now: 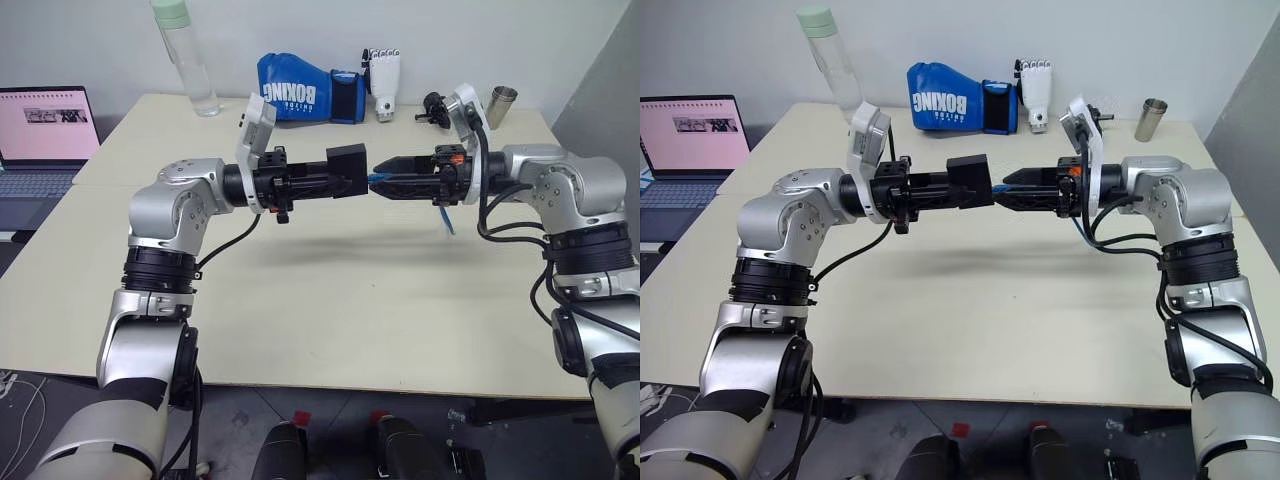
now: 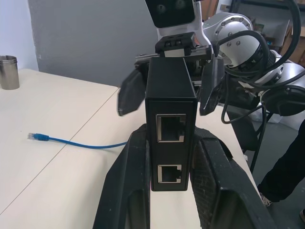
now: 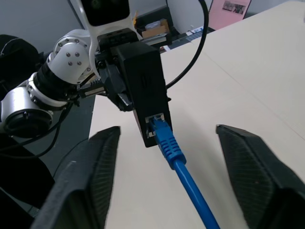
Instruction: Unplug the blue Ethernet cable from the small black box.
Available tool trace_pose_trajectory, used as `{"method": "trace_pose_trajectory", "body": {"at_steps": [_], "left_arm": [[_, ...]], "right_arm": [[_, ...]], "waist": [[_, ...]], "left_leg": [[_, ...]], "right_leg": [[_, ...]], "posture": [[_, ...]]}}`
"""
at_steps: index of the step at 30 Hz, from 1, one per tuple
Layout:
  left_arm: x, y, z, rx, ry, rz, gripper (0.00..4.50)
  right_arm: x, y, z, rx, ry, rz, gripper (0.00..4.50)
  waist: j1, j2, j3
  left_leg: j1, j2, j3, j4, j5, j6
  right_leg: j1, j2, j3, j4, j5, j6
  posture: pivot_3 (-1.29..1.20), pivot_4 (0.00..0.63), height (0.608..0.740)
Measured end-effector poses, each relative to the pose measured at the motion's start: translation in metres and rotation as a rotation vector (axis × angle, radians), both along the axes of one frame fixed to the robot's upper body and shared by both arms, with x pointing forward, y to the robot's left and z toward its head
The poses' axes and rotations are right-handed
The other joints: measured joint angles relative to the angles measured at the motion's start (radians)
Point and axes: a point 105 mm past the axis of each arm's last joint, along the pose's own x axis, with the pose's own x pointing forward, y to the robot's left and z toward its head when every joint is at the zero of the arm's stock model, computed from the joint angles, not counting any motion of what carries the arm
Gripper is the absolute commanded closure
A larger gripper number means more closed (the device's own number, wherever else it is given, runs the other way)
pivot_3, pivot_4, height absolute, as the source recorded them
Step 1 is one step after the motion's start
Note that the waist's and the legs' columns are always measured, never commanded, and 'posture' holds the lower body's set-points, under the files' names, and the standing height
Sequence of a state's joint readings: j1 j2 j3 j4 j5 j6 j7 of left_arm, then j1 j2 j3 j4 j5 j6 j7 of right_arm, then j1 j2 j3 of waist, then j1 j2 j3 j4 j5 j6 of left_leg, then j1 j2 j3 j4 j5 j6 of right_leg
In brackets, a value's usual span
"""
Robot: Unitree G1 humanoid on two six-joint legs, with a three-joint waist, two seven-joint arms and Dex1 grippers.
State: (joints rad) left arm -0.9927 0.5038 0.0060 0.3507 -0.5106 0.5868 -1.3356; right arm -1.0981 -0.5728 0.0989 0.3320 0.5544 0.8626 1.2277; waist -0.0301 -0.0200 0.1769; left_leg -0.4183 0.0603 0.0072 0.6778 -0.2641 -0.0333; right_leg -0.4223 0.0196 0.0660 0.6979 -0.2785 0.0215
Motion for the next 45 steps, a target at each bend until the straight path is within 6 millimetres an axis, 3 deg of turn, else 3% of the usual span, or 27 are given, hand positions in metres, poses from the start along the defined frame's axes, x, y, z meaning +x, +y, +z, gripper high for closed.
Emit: {"method": "trace_pose_trajectory", "body": {"at_steps": [12,21,23,28,43,45], "left_arm": [[0.0009,0.0021,-0.0002,0.008,0.000,0.011,3.72],[0.0003,0.0015,-0.0008,0.011,0.001,0.005,3.72],[0.0001,0.0014,-0.0008,0.011,0.001,0.004,3.72],[-0.0008,0.0001,-0.0018,0.017,0.002,-0.006,3.72],[-0.0026,-0.0029,-0.0026,0.027,0.008,-0.017,3.72],[-0.0027,-0.0030,-0.0025,0.027,0.007,-0.017,3.72]], "right_arm": [[0.0000,-0.0011,-0.0053,-0.003,0.017,0.022,4.48],[-0.0012,-0.0016,-0.0061,-0.002,0.029,0.034,4.50],[-0.0015,-0.0018,-0.0060,-0.002,0.029,0.036,3.80],[-0.0003,-0.0035,-0.0071,-0.003,0.039,0.027,2.75],[-0.0019,0.0006,-0.0018,0.000,0.060,0.040,2.75],[-0.0013,0.0001,-0.0022,0.000,0.058,0.040,3.12]], "waist": [[0.000,0.000,0.000],[0.000,0.000,0.000],[0.000,0.000,0.000],[0.000,0.000,0.000],[0.000,0.000,0.000],[0.000,0.000,0.000]], "left_leg": [[0.000,0.000,0.000,0.000,0.000,0.000],[0.000,0.000,0.000,0.000,0.000,0.000],[0.000,0.000,0.000,0.000,0.000,0.000],[0.000,0.000,0.000,0.000,0.000,0.000],[0.000,0.000,0.000,0.000,0.000,0.000],[0.000,0.000,0.000,0.000,0.000,0.000]], "right_leg": [[0.000,0.000,0.000,0.000,0.000,0.000],[0.000,0.000,0.000,0.000,0.000,0.000],[0.000,0.000,0.000,0.000,0.000,0.000],[0.000,0.000,0.000,0.000,0.000,0.000],[0.000,0.000,0.000,0.000,0.000,0.000],[0.000,0.000,0.000,0.000,0.000,0.000]], "posture": [[0.00,0.150,0.740],[0.00,0.150,0.740],[0.00,0.150,0.740],[0.00,0.150,0.740],[0.00,0.150,0.740],[0.00,0.150,0.740]]}}
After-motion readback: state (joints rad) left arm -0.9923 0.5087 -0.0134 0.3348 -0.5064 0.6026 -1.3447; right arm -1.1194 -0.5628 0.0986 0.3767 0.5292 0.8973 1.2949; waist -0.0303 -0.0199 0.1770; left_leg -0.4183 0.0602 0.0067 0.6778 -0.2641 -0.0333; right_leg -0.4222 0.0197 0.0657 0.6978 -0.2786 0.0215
